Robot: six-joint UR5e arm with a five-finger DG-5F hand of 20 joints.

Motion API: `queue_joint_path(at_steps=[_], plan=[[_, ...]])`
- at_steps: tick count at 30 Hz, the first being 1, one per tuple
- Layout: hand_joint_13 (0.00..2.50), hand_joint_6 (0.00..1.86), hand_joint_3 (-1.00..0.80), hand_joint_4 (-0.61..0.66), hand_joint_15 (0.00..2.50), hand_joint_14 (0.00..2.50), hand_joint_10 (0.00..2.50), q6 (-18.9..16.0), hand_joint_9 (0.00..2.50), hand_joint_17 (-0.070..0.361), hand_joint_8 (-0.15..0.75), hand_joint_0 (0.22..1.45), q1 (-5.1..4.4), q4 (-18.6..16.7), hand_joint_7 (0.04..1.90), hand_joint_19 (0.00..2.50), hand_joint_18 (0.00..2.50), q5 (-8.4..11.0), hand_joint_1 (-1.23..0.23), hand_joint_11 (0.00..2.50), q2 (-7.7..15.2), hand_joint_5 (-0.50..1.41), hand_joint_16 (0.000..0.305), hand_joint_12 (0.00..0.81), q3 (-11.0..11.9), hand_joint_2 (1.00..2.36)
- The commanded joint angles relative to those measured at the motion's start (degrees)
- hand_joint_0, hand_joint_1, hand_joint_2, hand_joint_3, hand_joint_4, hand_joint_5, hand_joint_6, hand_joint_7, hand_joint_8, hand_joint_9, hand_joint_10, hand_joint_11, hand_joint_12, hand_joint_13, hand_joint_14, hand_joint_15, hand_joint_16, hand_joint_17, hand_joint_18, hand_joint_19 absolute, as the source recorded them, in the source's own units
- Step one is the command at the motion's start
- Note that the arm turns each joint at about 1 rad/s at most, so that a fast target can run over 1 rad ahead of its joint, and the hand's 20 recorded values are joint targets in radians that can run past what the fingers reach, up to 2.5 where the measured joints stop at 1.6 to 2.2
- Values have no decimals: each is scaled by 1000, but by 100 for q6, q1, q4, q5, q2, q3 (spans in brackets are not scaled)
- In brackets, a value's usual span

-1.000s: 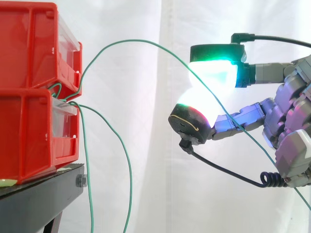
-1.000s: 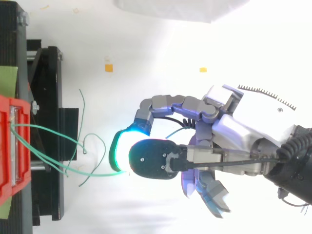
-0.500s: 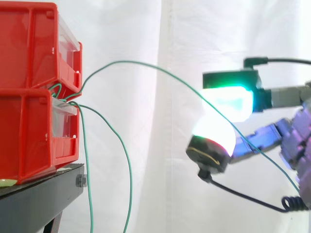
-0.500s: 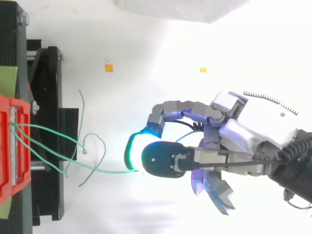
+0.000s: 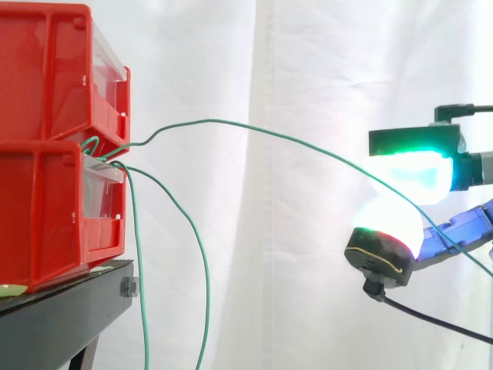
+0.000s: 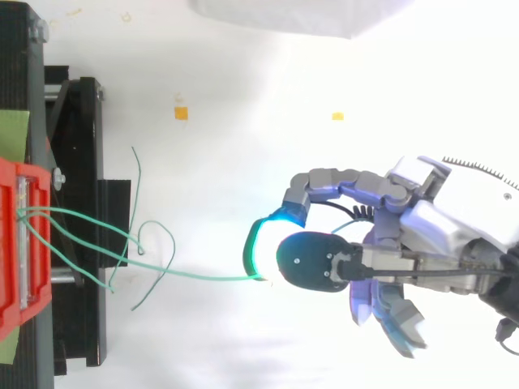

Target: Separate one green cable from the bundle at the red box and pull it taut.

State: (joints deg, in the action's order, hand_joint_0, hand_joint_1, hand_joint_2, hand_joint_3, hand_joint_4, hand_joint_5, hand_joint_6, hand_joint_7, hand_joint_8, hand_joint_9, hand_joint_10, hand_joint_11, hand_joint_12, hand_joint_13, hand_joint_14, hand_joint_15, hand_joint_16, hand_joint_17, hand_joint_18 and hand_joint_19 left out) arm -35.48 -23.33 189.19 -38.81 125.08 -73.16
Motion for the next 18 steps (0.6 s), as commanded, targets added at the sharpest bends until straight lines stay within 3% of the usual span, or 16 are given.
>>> queue_joint_path(at_steps=[1,10,13,15,18], plan=[[2052,503,-190,64,624,22,26,-38,2308,154,186,757,-5,232,1268,523,2500,14,-745,654,-80,148,69,446,4,1021],[2055,503,-190,69,629,20,25,-222,2312,154,188,757,-14,522,1268,522,2500,146,-745,645,-151,148,69,446,-75,1021],[2054,503,-193,62,623,22,24,-284,2311,153,185,757,-23,487,1268,531,2500,146,-745,654,-291,148,68,444,-383,1021],[2053,503,-190,63,628,22,26,-284,2310,154,186,757,-67,241,1268,523,2500,154,-746,653,-520,148,68,446,-726,1021],[2055,503,-190,62,618,20,25,-249,2309,155,177,757,-75,109,1267,527,2500,154,-746,652,-643,148,69,443,-937,1021]])
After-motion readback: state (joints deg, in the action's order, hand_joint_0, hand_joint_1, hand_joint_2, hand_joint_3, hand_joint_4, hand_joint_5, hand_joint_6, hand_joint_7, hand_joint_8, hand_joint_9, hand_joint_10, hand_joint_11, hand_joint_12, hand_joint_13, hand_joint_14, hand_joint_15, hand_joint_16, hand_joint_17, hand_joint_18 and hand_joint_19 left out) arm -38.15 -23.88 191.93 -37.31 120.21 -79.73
